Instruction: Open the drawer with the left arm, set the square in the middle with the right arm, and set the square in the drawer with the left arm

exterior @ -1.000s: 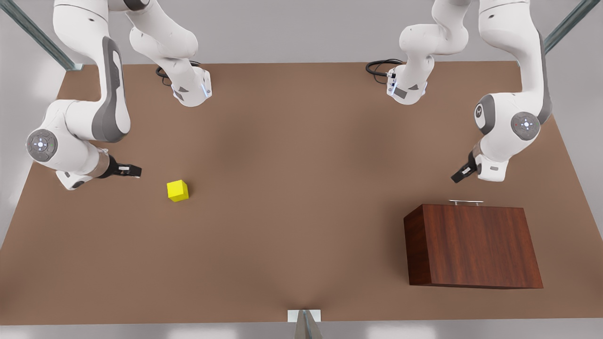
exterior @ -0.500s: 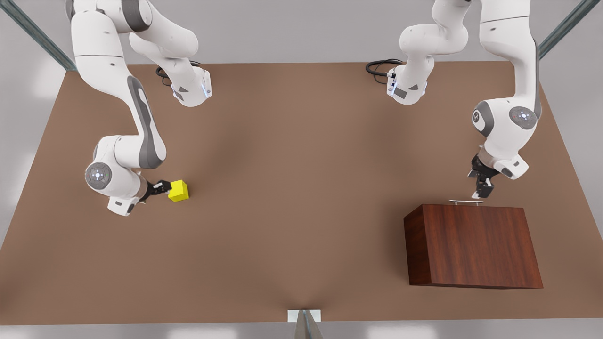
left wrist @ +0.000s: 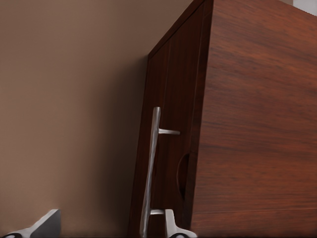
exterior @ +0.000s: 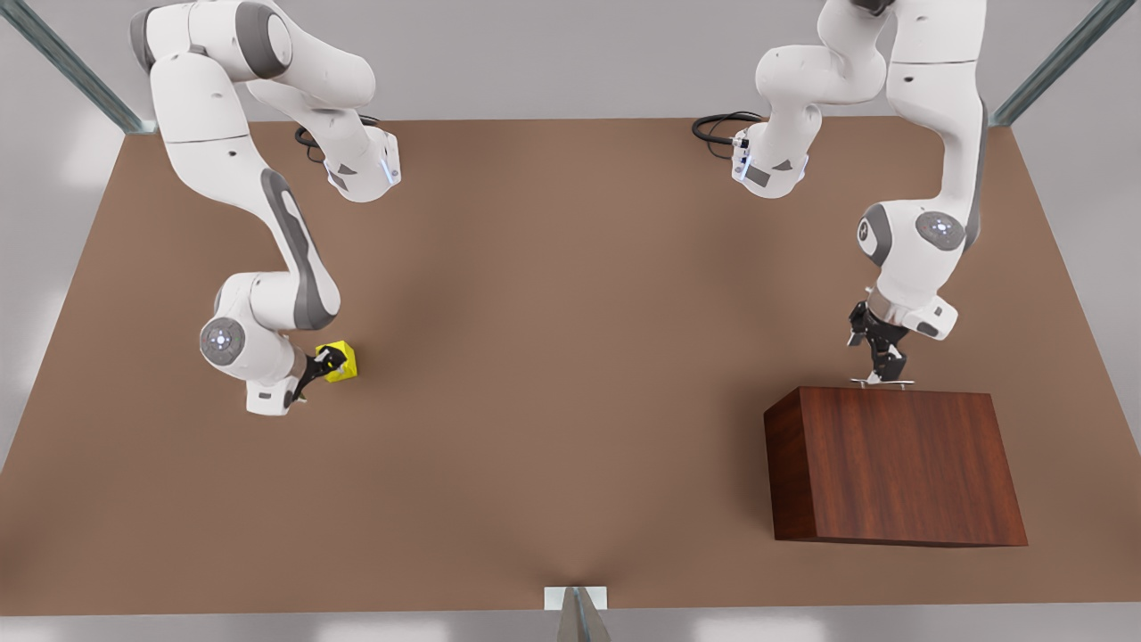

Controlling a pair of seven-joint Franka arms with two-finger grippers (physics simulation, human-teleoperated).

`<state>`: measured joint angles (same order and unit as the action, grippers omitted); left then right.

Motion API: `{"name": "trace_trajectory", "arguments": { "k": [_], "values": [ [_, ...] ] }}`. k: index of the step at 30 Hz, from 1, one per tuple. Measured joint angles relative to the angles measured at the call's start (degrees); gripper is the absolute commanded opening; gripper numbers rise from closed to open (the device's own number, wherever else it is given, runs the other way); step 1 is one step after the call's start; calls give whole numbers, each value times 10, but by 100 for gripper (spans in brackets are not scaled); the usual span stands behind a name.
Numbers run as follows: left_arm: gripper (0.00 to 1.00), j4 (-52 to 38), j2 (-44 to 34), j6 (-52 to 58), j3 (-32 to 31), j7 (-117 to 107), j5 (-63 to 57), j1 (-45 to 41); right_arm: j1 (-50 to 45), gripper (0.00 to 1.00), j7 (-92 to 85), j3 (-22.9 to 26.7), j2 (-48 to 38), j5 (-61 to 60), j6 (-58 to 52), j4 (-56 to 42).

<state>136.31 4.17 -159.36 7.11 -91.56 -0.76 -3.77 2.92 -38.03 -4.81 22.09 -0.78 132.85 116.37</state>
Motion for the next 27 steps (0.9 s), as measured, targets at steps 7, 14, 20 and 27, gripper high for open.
{"name": "trace_trajectory", "arguments": {
  "k": [7,14,20,27],
  "values": [
    [100,-2,6,-15,1,-26,-1,16,1,100,-21,1,-23,-11,36,53],
    [100,-1,20,-24,1,-41,-1,15,0,100,15,1,-24,-13,57,71],
    [100,-2,37,-31,1,-50,-1,16,0,100,51,2,-25,-14,61,72],
    [100,-2,48,-37,1,-57,-1,24,0,100,83,2,-16,-14,66,84]
  ]
}}
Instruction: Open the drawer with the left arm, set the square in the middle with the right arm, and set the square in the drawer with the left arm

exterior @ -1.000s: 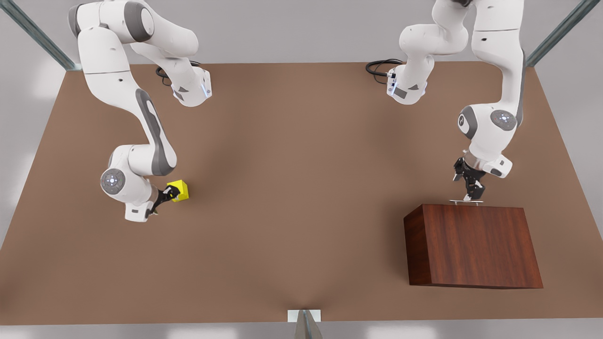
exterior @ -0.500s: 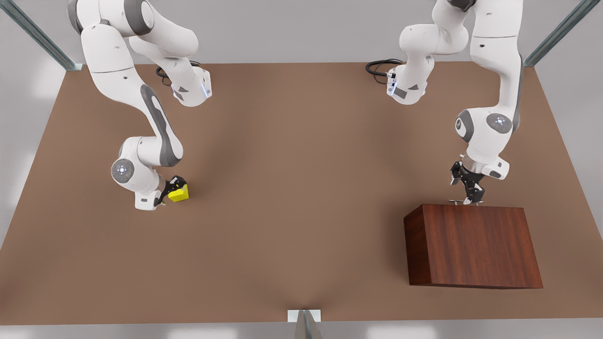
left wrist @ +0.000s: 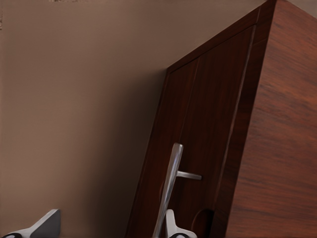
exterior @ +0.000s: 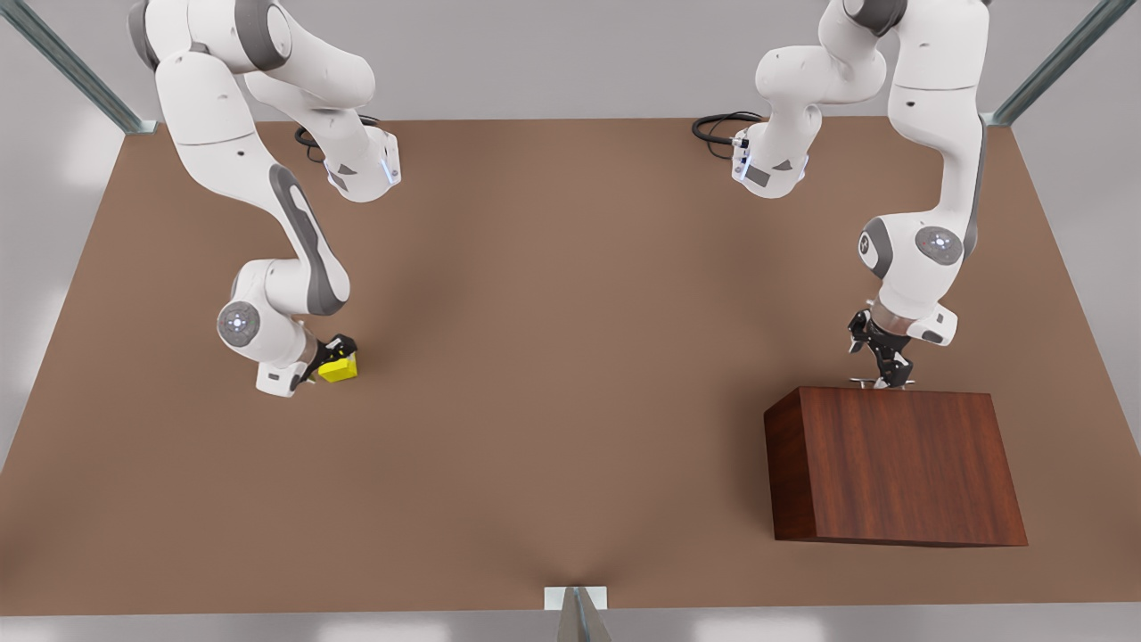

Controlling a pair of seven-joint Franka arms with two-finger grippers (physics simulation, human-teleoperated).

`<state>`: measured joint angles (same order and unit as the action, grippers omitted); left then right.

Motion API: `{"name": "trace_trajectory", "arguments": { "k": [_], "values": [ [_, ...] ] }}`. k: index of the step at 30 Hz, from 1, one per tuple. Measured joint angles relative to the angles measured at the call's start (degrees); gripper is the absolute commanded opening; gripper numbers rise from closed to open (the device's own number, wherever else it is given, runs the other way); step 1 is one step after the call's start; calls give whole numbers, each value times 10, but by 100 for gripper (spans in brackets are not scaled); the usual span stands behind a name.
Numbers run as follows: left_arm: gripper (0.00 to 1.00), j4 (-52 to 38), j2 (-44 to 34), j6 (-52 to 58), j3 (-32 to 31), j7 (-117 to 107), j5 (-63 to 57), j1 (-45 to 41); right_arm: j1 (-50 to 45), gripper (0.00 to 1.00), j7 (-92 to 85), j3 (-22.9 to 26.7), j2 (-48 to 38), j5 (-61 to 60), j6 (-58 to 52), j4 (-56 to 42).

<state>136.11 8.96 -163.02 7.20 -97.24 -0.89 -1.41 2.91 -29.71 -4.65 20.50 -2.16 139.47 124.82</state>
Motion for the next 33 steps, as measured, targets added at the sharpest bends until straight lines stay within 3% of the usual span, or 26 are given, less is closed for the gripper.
{"name": "trace_trajectory", "arguments": {
  "k": [8,11,18,26,33],
  "values": [
    [100,3,-7,15,1,-4,-1,0,0,100,29,1,10,0,18,14],
    [100,4,-10,26,1,-5,-1,0,1,84,37,1,12,0,29,27],
    [100,20,-36,55,11,-7,-1,-1,1,85,53,1,15,1,55,34],
    [100,47,-65,80,23,-8,0,-1,1,72,65,2,16,2,64,37],
    [100,69,-90,99,28,-9,0,3,1,71,70,2,16,0,66,38]
  ]
}}
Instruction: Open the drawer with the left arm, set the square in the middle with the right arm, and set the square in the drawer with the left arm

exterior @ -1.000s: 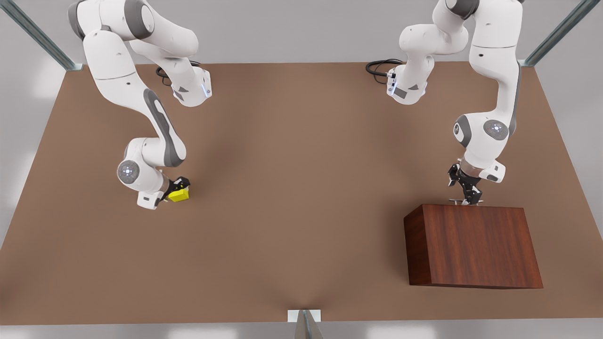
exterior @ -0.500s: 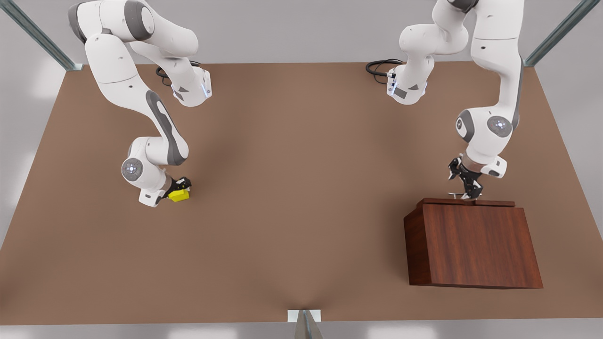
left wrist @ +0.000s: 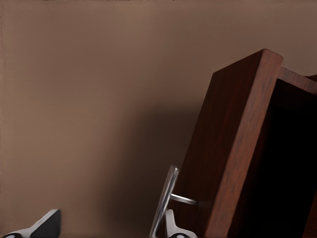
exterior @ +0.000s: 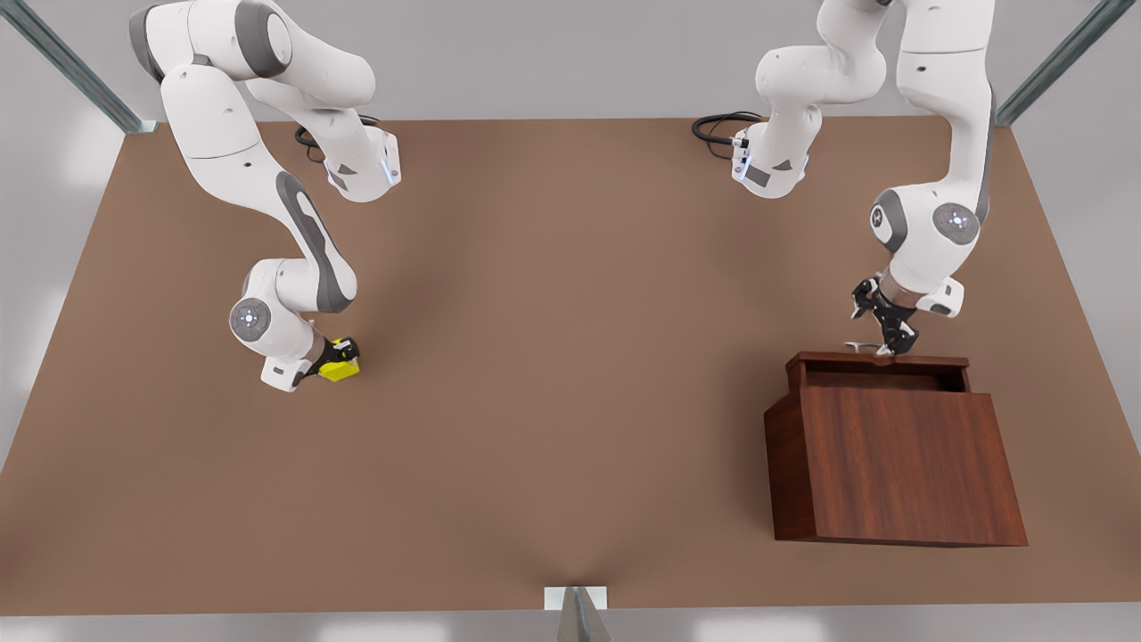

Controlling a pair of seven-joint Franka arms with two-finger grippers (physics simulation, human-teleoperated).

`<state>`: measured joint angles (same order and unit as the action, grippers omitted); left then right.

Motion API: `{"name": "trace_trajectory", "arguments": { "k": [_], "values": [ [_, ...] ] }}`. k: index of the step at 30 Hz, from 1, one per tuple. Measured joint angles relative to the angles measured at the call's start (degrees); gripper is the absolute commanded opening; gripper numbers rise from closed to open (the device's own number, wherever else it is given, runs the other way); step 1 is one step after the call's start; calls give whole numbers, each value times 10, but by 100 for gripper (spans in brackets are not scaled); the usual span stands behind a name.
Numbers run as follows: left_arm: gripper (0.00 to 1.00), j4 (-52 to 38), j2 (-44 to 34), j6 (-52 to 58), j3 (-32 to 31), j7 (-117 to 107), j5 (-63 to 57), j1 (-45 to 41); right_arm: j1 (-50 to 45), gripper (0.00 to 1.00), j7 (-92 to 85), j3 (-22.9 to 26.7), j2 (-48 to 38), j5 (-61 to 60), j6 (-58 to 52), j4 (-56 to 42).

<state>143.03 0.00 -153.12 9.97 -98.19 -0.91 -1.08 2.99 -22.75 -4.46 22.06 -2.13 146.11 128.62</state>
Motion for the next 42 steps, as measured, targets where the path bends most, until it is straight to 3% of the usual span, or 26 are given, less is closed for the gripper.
{"name": "trace_trajectory", "arguments": {
  "k": [9,14,19,23,25,27,29,30,31,36,40,42],
  "values": [
    [100,46,-51,22,7,-2,0,0,-30,71,0,-16,-40,5,-9,-15],
    [100,72,-82,34,7,-5,0,-10,-114,72,5,-57,-10,6,-16,-106],
    [100,88,-96,42,7,-7,1,-13,-254,73,21,-78,112,33,-58,-310],
    [100,90,-113,57,8,-8,0,-14,-410,73,46,-34,238,45,-104,-517],
    [100,86,-165,85,9,-9,-1,-16,-453,73,59,-32,297,49,-123,-615],
    [100,35,-200,131,7,-8,-13,-24,-477,73,71,-31,351,52,-136,-692],
    [100,-62,-173,185,-7,-1,-22,-29,-491,77,82,-25,368,56,-143,-696],
    [100,-115,-144,209,-14,6,-25,-31,-494,85,88,-22,374,58,-142,-695],
    [100,-161,-111,230,-19,16,-27,-32,-497,100,94,-19,379,59,-138,-685],
    [100,-345,22,320,-41,110,-23,-37,-505,100,118,-10,376,62,-123,-668],
    [100,-439,80,389,-46,197,-16,-62,-503,100,133,-4,281,58,-129,-602],
    [100,-486,101,428,-59,242,-15,-86,-480,100,140,19,161,52,-133,-501]
  ]
}}
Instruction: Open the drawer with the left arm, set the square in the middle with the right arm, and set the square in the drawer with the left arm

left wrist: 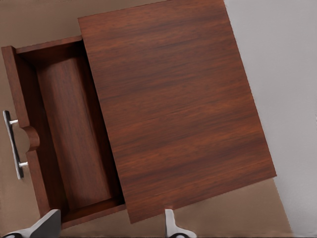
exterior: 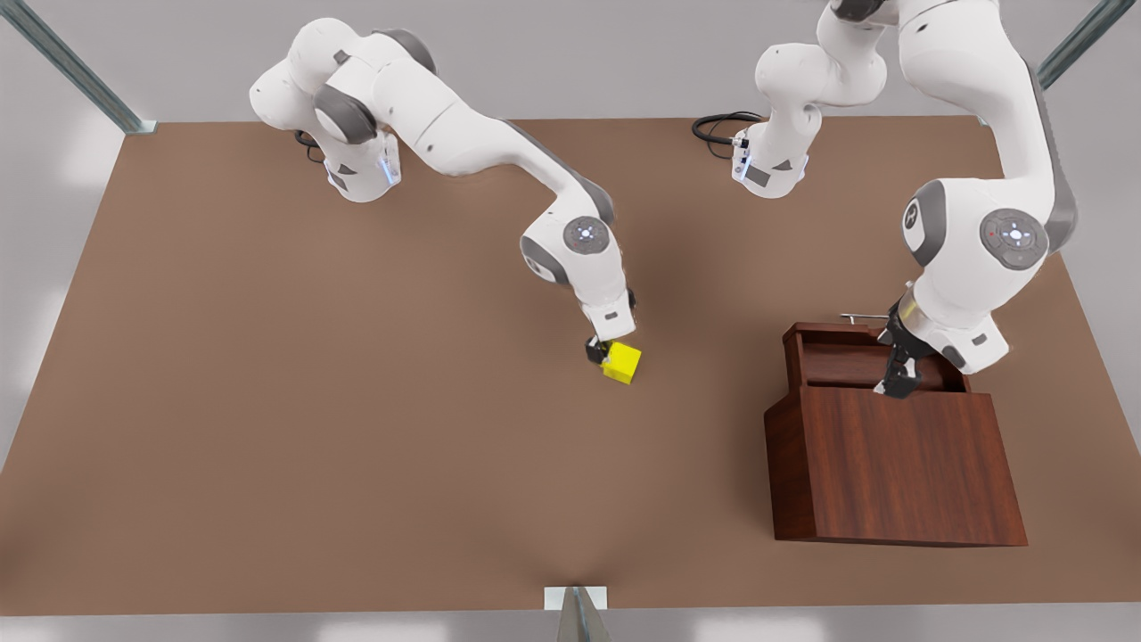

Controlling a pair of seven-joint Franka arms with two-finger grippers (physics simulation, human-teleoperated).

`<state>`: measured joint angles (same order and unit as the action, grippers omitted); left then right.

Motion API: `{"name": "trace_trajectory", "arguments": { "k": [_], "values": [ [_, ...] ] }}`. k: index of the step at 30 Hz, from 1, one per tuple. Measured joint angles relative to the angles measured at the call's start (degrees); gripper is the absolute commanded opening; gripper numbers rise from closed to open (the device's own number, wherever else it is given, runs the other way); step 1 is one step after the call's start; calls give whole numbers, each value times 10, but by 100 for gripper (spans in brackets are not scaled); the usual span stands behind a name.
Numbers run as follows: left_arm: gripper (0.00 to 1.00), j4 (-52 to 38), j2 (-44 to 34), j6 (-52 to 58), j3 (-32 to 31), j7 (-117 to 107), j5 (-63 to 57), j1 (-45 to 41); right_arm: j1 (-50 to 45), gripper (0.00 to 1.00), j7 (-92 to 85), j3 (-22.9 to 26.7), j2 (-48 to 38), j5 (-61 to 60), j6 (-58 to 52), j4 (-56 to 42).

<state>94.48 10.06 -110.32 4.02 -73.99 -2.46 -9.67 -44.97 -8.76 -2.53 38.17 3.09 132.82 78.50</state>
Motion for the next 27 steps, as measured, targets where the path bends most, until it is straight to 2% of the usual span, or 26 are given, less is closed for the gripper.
{"name": "trace_trajectory", "arguments": {
  "k": [2,4,7,9,13,17,27],
  "values": [
    [100,-13,7,28,-18,40,-1,-26,86,100,5,12,-136,-4,-17,95],
    [100,-31,27,49,-24,76,-3,-63,208,100,10,13,-225,-7,-64,140],
    [100,-43,59,69,-27,136,-5,-117,382,100,18,3,-285,-9,-153,141],
    [100,-68,95,78,-27,184,-5,-139,456,100,27,0,-299,-8,-216,115],
    [100,-105,167,83,-60,271,-3,-167,451,100,28,38,-310,-5,-296,92],
    [100,-112,200,75,-96,362,-2,-170,458,100,24,52,-310,-6,-338,67],
    [100,-104,254,-13,-104,610,-36,-219,470,100,18,61,-301,-12,-379,24]
  ]
}}
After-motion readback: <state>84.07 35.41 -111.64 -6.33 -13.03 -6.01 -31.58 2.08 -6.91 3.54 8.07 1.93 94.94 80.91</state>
